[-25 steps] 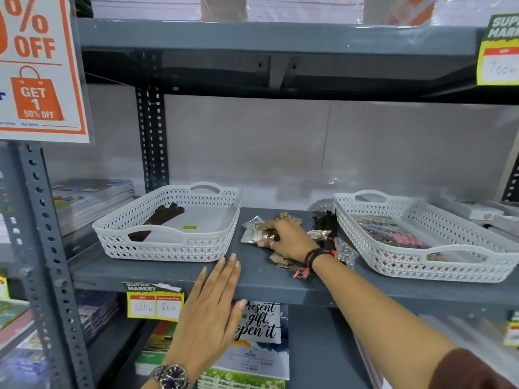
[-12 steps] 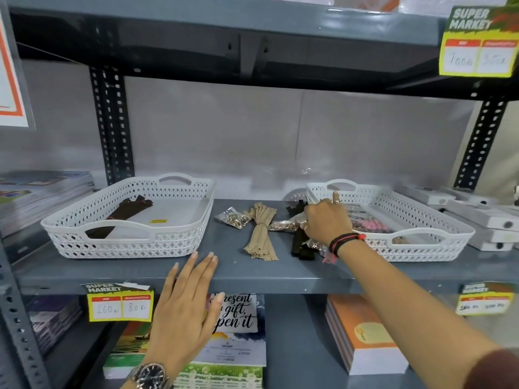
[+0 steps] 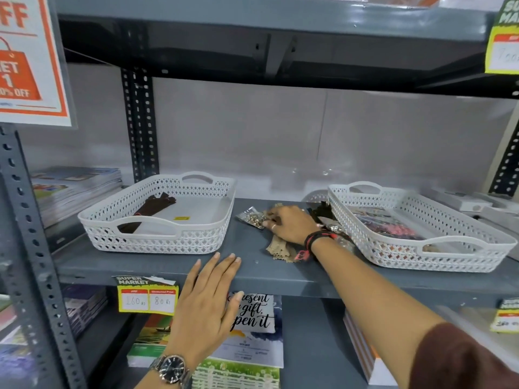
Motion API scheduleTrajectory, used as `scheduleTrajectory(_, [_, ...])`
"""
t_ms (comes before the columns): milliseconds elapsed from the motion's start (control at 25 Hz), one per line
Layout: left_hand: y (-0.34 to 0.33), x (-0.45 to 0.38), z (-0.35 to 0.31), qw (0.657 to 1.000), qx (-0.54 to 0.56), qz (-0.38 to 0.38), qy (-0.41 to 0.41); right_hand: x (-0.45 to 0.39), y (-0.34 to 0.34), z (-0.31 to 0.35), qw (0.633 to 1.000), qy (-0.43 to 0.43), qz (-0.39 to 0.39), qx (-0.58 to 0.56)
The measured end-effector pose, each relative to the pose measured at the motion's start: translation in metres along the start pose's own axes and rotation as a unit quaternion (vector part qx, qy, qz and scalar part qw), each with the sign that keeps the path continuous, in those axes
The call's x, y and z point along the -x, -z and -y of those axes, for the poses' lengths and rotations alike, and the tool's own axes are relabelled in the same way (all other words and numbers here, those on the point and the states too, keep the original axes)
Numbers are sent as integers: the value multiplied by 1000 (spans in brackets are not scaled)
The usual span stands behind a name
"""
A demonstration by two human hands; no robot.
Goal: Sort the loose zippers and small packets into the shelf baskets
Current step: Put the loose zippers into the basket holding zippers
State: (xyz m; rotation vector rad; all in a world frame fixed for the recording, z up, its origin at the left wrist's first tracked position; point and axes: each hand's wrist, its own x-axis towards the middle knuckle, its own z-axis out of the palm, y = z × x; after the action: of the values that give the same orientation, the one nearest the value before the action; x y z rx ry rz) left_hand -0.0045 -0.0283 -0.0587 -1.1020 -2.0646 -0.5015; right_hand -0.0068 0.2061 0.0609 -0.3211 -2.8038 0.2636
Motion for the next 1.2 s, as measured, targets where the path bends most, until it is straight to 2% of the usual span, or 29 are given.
scheduleTrajectory(120, [1, 2, 2, 1000, 0, 7, -5, -18, -17, 17, 999, 0, 31, 28])
scheduleTrajectory(400, [-3, 3, 2, 1000, -5, 10, -3, -23, -20, 24, 990, 14, -55, 126])
scheduleTrajectory(560, [-8, 2, -1, 1000, 1, -11, 6, -17, -1, 7, 993, 8, -111, 44])
scheduleTrajectory(600, [-10, 1, -3, 1000, 3, -16, 14, -18, 0, 5, 995, 9, -102, 18])
scheduleTrajectory(720, [-13, 0, -7, 999, 4, -26, 31, -22, -13, 13, 1000, 6, 6, 28])
scheduleTrajectory(800, [-11, 1, -7, 999, 4, -21, 29, -25, -25, 22, 999, -4, 17, 41])
scheduleTrajectory(1040, [-5, 2, -7, 999, 20, -7, 30, -25, -17, 29, 991, 8, -83, 109])
scheduleTrajectory(1200, [-5, 2, -4, 999, 22, -3, 24, -9, 24, -2, 973, -36, -145, 173])
